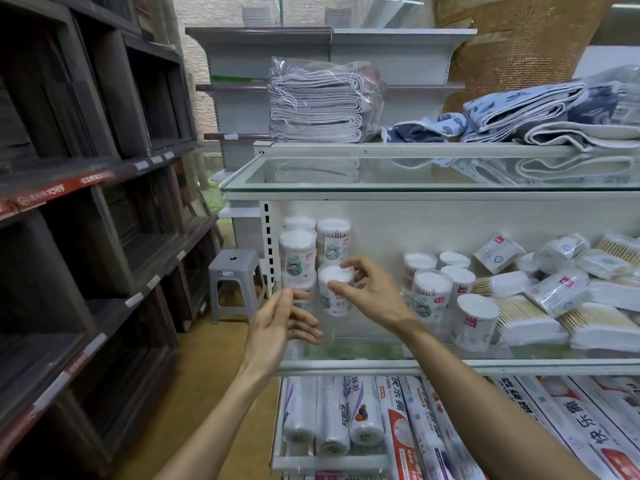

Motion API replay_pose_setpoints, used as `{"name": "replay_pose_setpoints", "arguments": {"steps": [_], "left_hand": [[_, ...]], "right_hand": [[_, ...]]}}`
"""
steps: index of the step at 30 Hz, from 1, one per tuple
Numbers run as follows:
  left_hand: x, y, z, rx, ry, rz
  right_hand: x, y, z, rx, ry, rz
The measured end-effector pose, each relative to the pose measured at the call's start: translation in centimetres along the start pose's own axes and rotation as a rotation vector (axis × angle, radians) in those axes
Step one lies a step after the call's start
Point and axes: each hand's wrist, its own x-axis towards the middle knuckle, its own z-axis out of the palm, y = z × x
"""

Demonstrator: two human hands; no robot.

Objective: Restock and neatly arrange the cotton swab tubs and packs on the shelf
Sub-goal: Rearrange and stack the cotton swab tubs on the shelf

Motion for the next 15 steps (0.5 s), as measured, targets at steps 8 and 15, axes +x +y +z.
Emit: {"name": "replay_pose_setpoints", "arguments": {"steps": [8,15], "left_hand": [[-0.5,0.0,-0.1,0.026,-0.015,0.033],[0.1,-0.5,2.1,-0.018,-0.060,0.008]], "right_hand": [[-0.1,0.2,0.2,-0.044,-0.074,0.010],[0.3,0.0,-5.9,-0.419,0.166,-0.178]]}}
